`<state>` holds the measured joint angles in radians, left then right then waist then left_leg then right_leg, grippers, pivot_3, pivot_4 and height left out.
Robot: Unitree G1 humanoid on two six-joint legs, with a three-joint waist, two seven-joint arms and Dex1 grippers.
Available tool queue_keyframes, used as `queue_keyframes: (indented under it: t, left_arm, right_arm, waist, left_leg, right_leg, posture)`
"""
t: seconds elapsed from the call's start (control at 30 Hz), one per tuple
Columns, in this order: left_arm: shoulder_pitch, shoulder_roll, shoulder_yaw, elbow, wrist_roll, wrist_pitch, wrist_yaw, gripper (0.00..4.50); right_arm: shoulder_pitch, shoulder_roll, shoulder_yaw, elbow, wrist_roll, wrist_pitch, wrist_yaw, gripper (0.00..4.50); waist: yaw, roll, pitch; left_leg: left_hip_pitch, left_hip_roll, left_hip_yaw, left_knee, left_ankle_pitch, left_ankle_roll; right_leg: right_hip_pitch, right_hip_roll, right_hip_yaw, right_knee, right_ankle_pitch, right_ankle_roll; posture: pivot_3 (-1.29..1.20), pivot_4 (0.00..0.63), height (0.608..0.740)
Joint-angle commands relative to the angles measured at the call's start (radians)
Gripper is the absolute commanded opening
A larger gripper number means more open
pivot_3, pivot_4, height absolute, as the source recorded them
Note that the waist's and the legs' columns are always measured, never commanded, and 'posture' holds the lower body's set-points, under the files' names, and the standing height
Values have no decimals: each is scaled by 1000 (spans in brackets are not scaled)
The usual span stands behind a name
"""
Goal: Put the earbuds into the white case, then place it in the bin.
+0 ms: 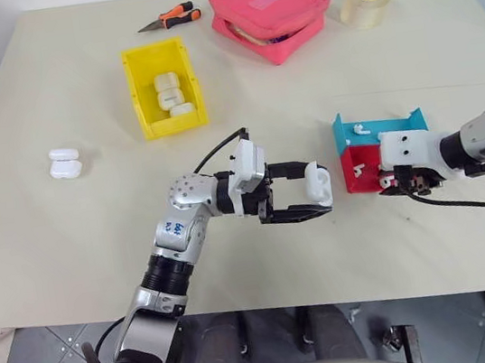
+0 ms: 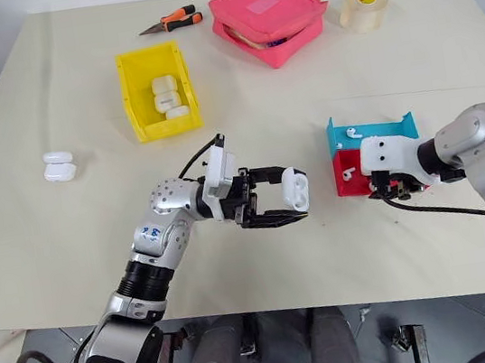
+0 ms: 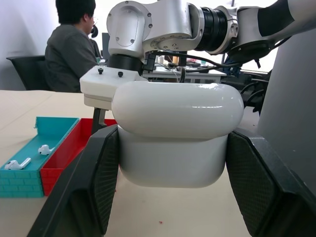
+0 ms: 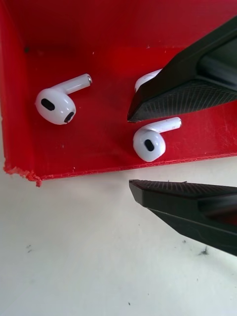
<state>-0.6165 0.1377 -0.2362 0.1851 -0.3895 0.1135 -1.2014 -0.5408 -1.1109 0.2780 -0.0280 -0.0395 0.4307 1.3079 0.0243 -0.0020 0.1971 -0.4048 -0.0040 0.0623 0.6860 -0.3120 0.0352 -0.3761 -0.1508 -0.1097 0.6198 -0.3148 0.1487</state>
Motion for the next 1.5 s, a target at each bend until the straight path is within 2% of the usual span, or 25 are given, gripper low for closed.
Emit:
queue_keyframes:
  t: [0.03,0.97,1.03,1.17,1.37,1.5]
  left_arm:
    - [10,2,1,-51,-9,1,7,2809]
    - [8,12,4,-62,-12,9,27,2809]
    - [7,13,5,-61,-12,9,28,2809]
    - [4,12,5,-57,-11,8,29,2809]
    - [6,12,3,-56,-10,7,28,2809]
    - [8,14,0,-54,-11,8,22,2809]
  right_arm:
    - [-19,0,-3,5,-15,-18,18,1905]
    - [-56,32,-5,119,-75,-172,68,1905]
    - [-55,34,-6,120,-74,-170,70,1553]
    - [-47,32,-10,117,-74,-172,75,520]
    - [-30,32,-62,63,-24,-94,62,521]
    - [24,9,-190,-71,105,85,63,521]
  waist:
    - [0,0,0]
    - [0,0,0]
    - [0,0,0]
    - [0,0,0]
    - [0,0,0]
    - [1,0,0]
  left_leg:
    - [0,0,0,0,0,0]
    - [0,0,0,0,0,0]
    - [0,0,0,0,0,0]
    - [0,0,0,0,0,0]
    - [0,0,0,0,0,0]
    - [0,0,0,0,0,0]
  right_leg:
    - [0,0,0,0,0,0]
    - [0,0,0,0,0,0]
    - [0,0,0,0,0,0]
    - [0,0,0,0,0,0]
    - [0,0,0,0,0,0]
    - [0,0,0,0,0,0]
  posture:
    - [0,150,740]
    - [0,150,740]
    - [0,150,740]
    - [0,150,740]
    - [0,150,740]
    - [0,150,740]
